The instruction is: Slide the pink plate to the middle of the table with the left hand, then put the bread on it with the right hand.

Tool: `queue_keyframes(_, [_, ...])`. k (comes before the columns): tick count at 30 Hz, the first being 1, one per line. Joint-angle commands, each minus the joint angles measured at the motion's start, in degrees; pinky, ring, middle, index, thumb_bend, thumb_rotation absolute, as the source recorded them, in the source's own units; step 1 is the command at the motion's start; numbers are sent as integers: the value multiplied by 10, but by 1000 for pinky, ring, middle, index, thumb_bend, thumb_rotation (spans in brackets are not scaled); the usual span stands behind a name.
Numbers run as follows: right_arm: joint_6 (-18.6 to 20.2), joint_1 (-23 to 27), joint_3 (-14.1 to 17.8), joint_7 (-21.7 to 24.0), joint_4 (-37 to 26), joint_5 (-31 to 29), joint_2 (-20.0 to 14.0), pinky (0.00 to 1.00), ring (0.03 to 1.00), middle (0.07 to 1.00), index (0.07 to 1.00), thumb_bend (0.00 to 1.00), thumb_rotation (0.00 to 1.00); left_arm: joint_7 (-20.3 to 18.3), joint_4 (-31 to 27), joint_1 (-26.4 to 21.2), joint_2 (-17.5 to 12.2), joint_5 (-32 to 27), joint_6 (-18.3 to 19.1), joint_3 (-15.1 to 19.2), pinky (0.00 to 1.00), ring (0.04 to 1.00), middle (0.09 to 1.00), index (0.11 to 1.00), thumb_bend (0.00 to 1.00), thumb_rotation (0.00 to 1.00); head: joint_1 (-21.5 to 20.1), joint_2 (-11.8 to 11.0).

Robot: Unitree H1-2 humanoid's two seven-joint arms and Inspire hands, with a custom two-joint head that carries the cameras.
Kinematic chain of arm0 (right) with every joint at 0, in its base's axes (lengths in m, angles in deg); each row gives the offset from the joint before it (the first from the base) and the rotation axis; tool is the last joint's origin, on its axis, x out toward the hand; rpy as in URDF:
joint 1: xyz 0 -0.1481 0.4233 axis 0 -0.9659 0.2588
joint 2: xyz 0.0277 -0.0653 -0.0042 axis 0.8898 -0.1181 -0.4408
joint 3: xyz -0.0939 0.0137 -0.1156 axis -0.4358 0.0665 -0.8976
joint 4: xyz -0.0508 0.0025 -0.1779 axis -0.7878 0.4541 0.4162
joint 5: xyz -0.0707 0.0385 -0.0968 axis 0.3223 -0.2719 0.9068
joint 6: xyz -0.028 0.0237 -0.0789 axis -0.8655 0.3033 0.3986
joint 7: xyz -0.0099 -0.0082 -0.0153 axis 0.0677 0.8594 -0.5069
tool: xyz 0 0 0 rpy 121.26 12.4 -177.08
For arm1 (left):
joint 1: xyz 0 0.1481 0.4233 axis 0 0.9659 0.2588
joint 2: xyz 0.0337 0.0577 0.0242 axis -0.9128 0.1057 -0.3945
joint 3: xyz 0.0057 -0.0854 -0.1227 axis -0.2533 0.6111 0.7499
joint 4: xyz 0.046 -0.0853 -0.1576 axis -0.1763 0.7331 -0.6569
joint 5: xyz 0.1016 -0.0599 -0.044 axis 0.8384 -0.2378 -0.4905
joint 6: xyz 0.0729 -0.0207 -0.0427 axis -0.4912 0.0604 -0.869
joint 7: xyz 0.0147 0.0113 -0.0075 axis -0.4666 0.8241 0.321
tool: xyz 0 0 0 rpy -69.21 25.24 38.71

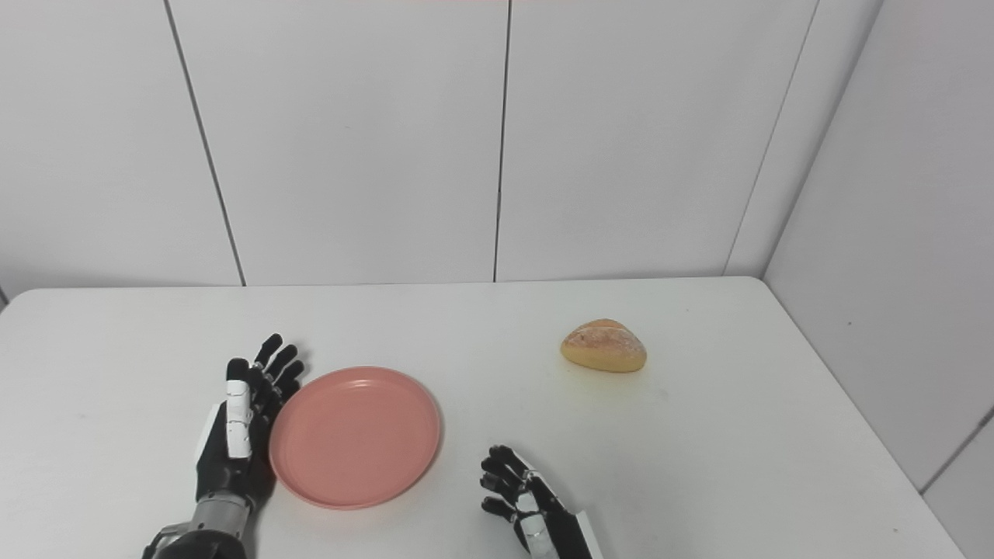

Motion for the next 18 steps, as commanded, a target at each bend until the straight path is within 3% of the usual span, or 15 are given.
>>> queue_keyframes(1, [-1,5,0,0,-7,-3,3,805,836,837,840,893,947,1,3,10,10,9,-1,-7,954,925,933,911,837,1000,0,0])
queue_keyframes(14, [-15,0,5,-9,-10,9,3,797,837,836,839,863,930,-1,18,6,13,29,-8,-25,916,904,927,904,851,994,-11,-3])
queue_keyframes(18, [-50,5,7,-35,-17,68,1,779,833,843,853,755,893,-1,20,7,9,25,-8,-22,912,905,927,910,818,1000,-17,-7])
